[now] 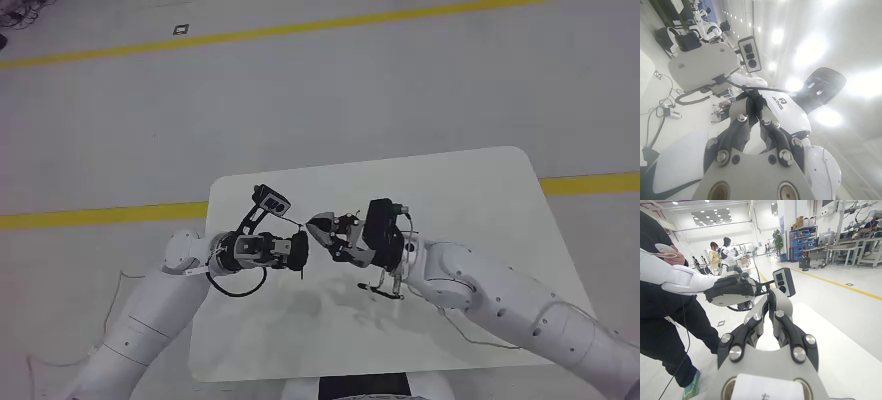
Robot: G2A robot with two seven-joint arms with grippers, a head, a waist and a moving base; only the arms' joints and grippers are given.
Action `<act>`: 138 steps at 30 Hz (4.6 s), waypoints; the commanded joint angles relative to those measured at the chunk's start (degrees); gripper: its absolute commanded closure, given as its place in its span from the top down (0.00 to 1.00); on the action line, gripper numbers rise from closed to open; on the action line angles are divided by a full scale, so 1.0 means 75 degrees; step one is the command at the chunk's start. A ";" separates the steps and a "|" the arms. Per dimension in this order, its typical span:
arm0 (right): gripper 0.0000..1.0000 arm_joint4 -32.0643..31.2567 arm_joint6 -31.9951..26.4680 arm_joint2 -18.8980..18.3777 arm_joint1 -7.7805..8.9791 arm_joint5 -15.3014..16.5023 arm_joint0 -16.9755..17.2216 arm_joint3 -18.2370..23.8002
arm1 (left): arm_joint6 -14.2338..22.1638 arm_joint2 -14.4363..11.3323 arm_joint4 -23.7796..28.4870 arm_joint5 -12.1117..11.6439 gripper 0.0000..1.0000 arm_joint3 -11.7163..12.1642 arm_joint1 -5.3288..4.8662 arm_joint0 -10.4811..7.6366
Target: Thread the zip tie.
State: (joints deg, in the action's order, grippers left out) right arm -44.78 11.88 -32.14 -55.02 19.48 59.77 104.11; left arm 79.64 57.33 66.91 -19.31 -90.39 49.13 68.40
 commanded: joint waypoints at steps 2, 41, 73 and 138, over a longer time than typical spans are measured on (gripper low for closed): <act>0.00 -0.0033 -0.0049 -0.0074 0.0000 0.0000 0.0084 -0.0005 | 0.0000 0.0000 0.0000 0.0000 0.00 0.0000 0.0000 0.0000; 0.00 -0.0372 -0.0787 -0.0922 -0.0380 0.0000 0.1080 -0.0402 | 0.0000 0.0000 0.0000 0.0000 0.00 0.0000 0.0000 0.0000; 1.00 -0.0494 -0.0827 -0.1696 -0.0531 -0.0801 0.1785 -0.0286 | 0.0000 0.0000 0.0000 0.0000 0.00 0.0000 0.0000 0.0000; 1.00 -0.0516 -0.1114 -0.1775 -0.0530 -0.0925 0.1866 -0.0202 | 0.0000 0.2154 -0.1699 -0.0023 0.00 -0.1517 0.0230 0.0130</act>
State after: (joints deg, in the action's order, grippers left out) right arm -48.65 3.53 -45.45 -58.99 12.54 73.77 102.59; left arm 79.64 73.48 54.17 -19.48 -101.76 50.85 69.37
